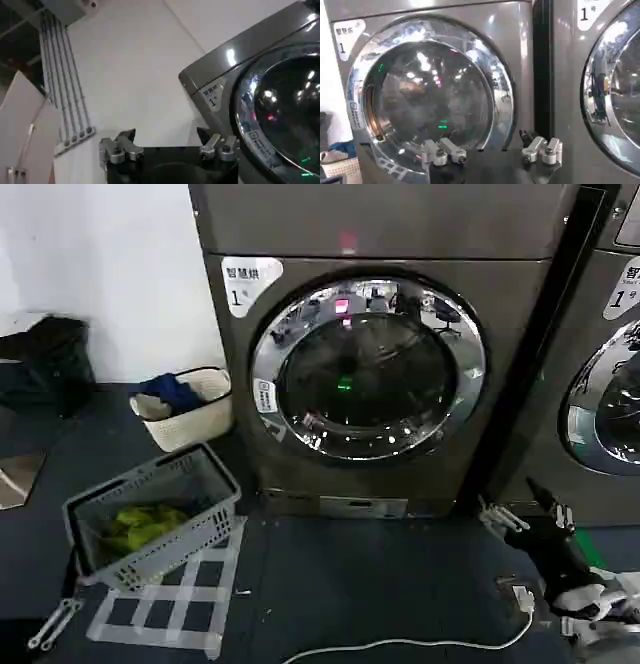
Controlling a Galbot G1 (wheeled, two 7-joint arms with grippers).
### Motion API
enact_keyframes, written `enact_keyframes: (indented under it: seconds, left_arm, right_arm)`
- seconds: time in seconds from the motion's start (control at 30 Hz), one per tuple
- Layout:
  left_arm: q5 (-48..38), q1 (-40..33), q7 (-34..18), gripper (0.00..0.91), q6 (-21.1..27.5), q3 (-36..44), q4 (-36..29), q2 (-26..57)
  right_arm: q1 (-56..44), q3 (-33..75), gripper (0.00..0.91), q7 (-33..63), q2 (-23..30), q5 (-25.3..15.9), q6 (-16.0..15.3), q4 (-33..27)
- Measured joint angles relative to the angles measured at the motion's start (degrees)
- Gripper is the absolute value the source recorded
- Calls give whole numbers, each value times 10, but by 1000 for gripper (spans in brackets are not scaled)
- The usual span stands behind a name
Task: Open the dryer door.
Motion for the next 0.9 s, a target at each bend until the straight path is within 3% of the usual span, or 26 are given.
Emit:
enact_keyframes:
  seconds: [0.5, 0.9]
  left_arm:
    - [0, -1, 7, 907, -1, 0, -3, 10]
    - [2, -2, 19, 907, 1, 2, -11, 10]
  right_arm:
    - [100, -88, 907, -78, -92, -4, 132, -113]
    - [196, -168, 907, -95, -155, 11, 148, -201]
